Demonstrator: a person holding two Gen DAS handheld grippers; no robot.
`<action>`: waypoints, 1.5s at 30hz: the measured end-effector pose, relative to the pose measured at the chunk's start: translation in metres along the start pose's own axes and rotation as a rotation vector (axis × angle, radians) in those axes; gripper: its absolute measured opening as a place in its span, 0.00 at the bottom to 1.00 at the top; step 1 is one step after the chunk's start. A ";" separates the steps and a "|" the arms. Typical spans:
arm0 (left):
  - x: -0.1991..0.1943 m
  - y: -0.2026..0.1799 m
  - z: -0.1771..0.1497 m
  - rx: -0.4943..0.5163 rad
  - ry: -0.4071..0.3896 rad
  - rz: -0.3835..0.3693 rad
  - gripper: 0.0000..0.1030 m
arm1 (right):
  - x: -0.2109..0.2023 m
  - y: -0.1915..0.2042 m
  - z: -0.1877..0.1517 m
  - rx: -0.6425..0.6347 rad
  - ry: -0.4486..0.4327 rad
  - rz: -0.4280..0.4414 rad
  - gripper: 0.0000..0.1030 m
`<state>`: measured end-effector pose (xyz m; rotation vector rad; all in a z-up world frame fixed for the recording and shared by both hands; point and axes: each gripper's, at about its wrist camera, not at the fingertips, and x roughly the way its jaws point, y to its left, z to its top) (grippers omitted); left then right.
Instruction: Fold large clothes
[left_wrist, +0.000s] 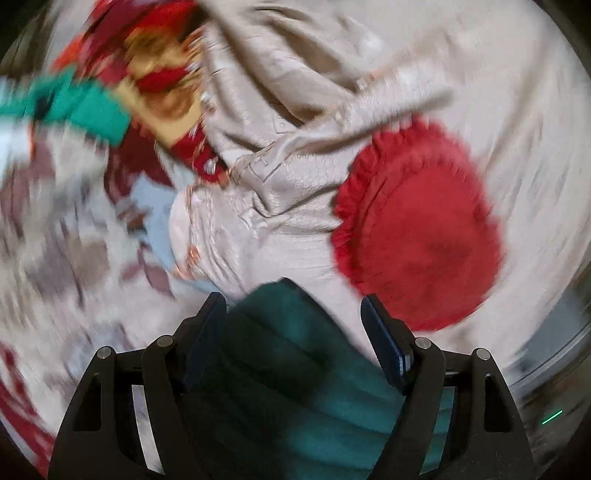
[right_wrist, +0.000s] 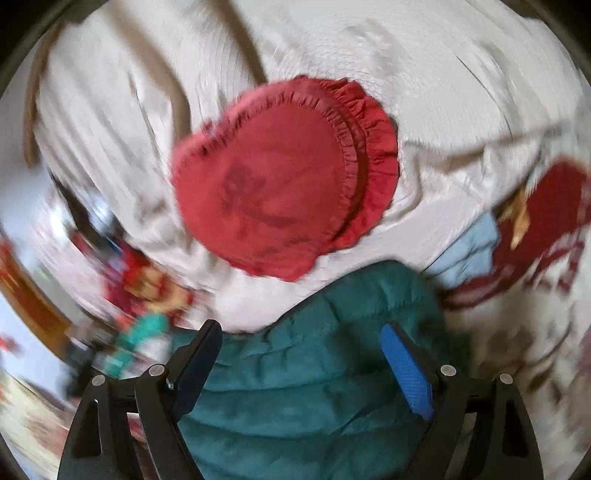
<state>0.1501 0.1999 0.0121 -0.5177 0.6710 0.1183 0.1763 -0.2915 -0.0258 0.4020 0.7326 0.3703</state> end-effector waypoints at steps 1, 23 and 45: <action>0.012 -0.013 -0.001 0.080 0.013 0.061 0.74 | 0.010 0.007 0.001 -0.043 0.018 -0.055 0.84; 0.170 -0.039 -0.075 0.462 0.283 0.421 0.78 | 0.115 -0.049 -0.023 -0.099 0.360 -0.227 0.93; 0.021 0.057 -0.064 0.172 0.238 0.029 0.79 | -0.028 -0.116 -0.012 0.174 0.096 0.043 0.92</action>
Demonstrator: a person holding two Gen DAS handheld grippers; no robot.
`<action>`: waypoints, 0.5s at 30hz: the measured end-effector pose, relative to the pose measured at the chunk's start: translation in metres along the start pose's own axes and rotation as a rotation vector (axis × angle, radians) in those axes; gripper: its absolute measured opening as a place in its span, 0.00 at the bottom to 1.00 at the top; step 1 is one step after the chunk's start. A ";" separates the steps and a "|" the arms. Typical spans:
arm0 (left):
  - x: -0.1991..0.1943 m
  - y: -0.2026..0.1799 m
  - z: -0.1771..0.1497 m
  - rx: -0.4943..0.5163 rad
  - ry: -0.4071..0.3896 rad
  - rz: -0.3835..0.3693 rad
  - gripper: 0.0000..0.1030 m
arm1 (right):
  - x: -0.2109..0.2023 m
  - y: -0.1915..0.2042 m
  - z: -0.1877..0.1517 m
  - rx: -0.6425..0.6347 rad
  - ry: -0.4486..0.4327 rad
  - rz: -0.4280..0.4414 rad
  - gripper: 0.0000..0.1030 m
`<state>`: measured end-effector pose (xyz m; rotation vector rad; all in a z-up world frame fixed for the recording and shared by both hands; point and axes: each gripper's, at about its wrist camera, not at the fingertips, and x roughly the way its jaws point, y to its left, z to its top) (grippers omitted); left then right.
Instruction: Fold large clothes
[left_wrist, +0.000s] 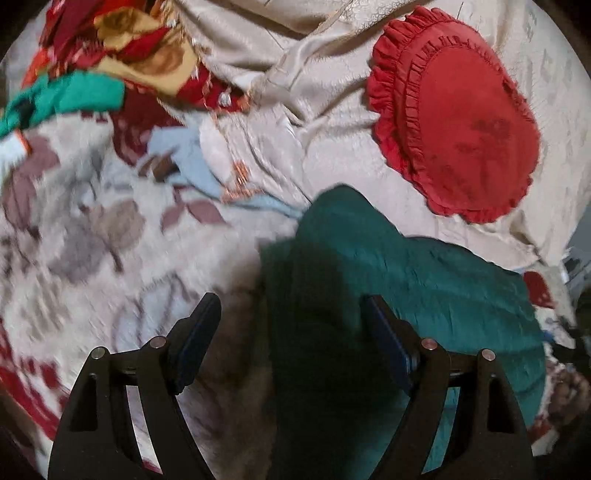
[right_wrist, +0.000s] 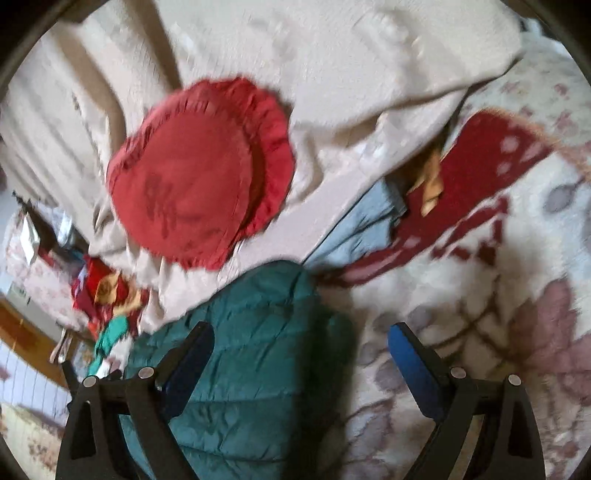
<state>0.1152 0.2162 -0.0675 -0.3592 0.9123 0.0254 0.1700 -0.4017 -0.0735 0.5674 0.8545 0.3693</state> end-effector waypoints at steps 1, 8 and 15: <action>-0.001 0.000 -0.004 0.002 -0.005 -0.021 0.79 | 0.007 0.004 -0.002 -0.025 0.029 0.010 0.92; 0.020 0.004 -0.015 0.028 0.052 -0.079 0.86 | 0.061 -0.002 -0.022 -0.036 0.243 -0.087 1.00; 0.055 0.015 0.009 0.045 0.172 -0.199 1.00 | 0.063 0.000 -0.025 -0.037 0.226 -0.052 1.00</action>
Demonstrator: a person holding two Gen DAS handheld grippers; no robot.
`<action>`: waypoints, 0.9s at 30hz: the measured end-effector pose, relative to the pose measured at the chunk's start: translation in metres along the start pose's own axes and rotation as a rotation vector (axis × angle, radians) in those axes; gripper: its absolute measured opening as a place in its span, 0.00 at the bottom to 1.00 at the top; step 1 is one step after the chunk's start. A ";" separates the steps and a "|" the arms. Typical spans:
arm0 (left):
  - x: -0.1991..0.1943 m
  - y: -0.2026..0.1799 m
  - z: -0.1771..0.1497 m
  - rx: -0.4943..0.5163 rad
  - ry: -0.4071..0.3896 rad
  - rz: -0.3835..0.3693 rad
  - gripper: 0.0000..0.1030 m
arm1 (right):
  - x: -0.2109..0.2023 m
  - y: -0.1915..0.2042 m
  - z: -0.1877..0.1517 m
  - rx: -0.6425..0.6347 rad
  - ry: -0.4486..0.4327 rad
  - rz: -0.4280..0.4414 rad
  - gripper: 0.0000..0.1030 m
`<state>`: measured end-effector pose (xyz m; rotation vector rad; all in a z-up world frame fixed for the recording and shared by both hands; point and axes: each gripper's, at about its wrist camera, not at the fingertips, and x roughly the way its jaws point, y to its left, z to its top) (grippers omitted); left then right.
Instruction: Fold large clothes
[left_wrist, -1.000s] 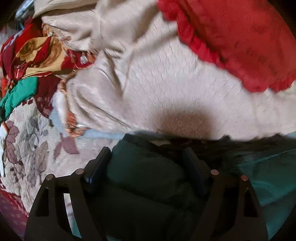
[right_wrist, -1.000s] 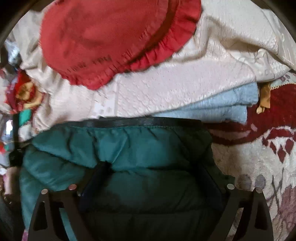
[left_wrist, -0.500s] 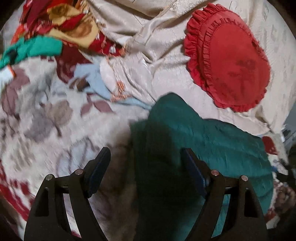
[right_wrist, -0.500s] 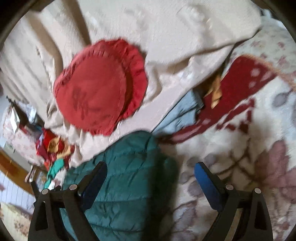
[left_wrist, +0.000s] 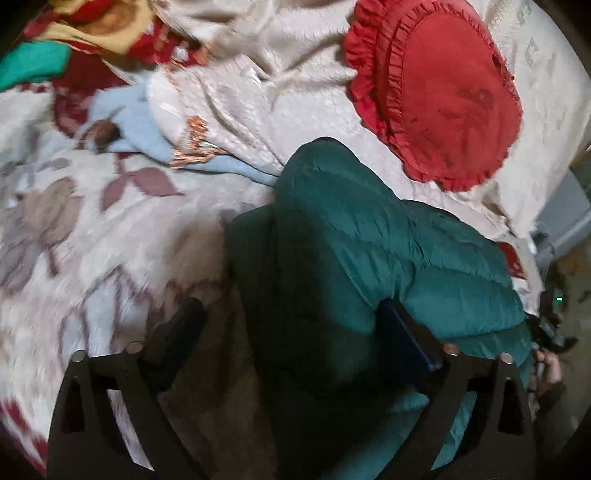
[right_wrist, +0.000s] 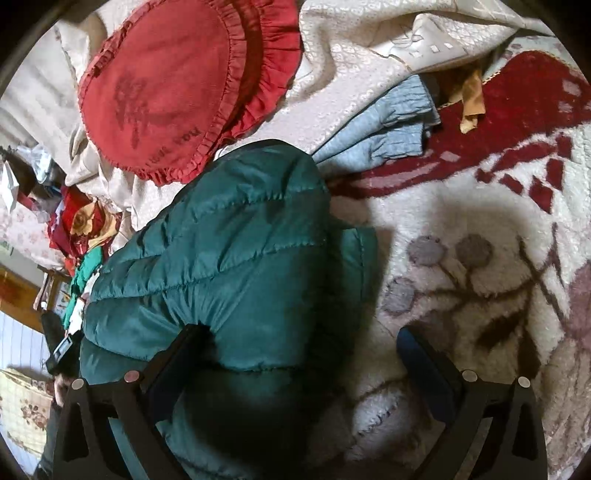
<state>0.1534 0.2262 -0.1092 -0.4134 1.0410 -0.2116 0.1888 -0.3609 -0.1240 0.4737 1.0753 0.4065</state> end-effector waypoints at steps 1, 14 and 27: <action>0.004 0.006 0.004 -0.009 0.008 -0.022 1.00 | 0.002 -0.001 0.000 0.002 -0.007 0.012 1.00; 0.004 0.001 0.006 0.113 -0.144 -0.116 0.60 | 0.017 -0.015 0.014 -0.033 -0.056 0.158 1.00; 0.019 0.015 0.001 0.036 -0.068 -0.175 0.79 | 0.025 -0.007 0.012 -0.111 -0.032 0.220 1.00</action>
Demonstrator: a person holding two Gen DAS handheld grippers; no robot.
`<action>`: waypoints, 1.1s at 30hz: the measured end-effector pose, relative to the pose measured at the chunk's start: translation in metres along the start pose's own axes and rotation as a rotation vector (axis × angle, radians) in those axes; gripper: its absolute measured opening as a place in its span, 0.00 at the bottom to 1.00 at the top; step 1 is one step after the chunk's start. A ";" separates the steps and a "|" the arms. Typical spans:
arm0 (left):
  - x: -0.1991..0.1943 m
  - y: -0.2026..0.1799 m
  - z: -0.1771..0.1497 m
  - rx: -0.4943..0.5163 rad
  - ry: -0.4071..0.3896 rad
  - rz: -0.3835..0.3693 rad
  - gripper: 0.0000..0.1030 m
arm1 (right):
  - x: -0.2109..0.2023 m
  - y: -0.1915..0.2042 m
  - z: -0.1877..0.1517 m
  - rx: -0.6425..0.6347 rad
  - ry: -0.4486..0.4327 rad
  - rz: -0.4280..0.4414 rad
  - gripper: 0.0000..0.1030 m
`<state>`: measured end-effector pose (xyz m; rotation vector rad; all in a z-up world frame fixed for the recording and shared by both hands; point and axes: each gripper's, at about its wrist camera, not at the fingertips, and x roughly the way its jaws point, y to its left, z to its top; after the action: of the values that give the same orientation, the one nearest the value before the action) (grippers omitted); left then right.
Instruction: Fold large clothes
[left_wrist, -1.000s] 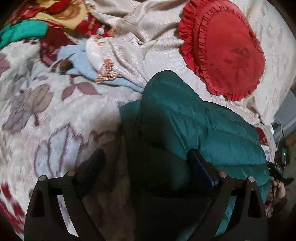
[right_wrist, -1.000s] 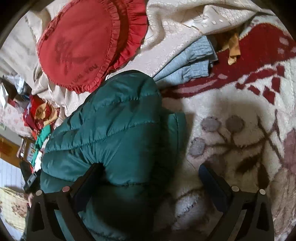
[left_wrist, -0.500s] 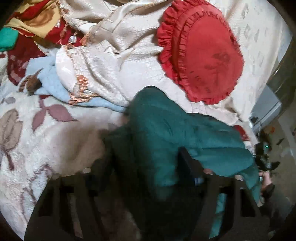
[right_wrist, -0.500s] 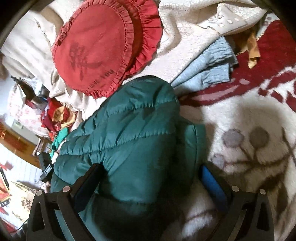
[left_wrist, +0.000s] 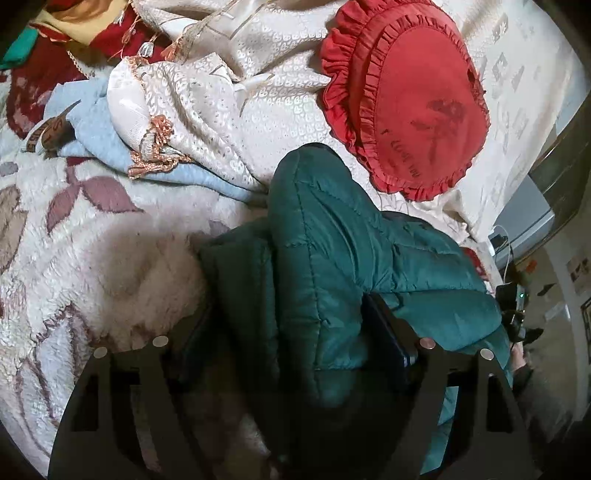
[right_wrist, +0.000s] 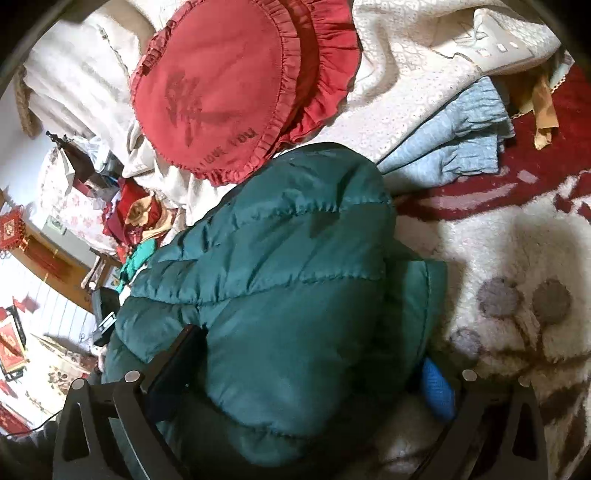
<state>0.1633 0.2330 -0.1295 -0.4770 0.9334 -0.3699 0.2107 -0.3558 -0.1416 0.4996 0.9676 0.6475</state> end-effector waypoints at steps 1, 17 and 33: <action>0.001 -0.001 0.000 0.003 -0.003 0.010 0.79 | 0.001 0.000 0.000 -0.004 -0.001 -0.005 1.00; -0.026 -0.089 0.005 0.212 -0.123 0.107 0.23 | -0.084 0.046 0.018 -0.141 -0.241 0.006 0.32; 0.028 -0.086 0.028 0.062 -0.052 0.238 0.57 | -0.079 -0.044 0.018 0.297 -0.176 -0.109 0.66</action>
<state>0.1934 0.1534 -0.0877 -0.3134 0.9137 -0.1693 0.2066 -0.4435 -0.1151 0.7483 0.9212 0.3559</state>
